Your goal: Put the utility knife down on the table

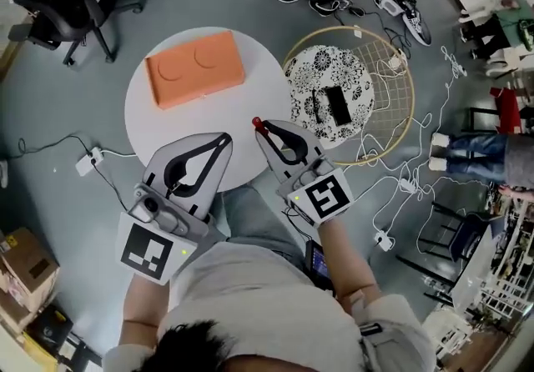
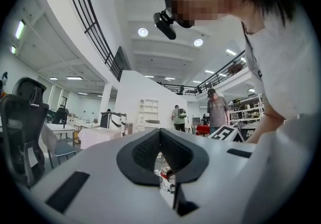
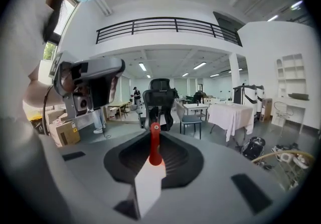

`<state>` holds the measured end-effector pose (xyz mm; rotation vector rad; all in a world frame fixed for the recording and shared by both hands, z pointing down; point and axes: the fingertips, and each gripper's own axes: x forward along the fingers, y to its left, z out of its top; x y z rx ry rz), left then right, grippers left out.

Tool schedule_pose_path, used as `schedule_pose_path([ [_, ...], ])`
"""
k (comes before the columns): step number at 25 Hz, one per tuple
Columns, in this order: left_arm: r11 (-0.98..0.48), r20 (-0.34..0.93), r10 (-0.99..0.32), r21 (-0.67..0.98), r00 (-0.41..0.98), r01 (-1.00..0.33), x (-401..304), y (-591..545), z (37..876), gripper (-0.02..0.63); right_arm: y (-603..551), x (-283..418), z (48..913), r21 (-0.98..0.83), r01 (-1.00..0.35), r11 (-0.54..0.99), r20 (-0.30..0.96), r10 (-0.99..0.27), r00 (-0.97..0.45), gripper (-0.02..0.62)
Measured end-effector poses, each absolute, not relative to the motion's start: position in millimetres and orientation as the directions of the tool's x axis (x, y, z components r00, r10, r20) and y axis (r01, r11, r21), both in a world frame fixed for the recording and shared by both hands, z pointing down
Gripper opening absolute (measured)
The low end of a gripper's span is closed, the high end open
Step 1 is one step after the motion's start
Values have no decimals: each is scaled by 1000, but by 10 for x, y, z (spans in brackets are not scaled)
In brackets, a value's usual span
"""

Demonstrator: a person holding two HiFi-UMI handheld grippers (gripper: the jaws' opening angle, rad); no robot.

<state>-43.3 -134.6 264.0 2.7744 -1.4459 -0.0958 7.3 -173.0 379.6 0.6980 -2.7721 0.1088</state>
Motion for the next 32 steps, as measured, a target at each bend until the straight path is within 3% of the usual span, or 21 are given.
schedule_pose_path([
  [15,-531,7,-846,64,533,-845,-468,-1604,2900,11,-1933,97,4964,-69,-450,890,493,-362,-791,60],
  [32,-528,48,-844,92,533,-844,-463,-1687,3158,9,-1819,204,5850,-108,-458,882,645,-288,-708,60],
])
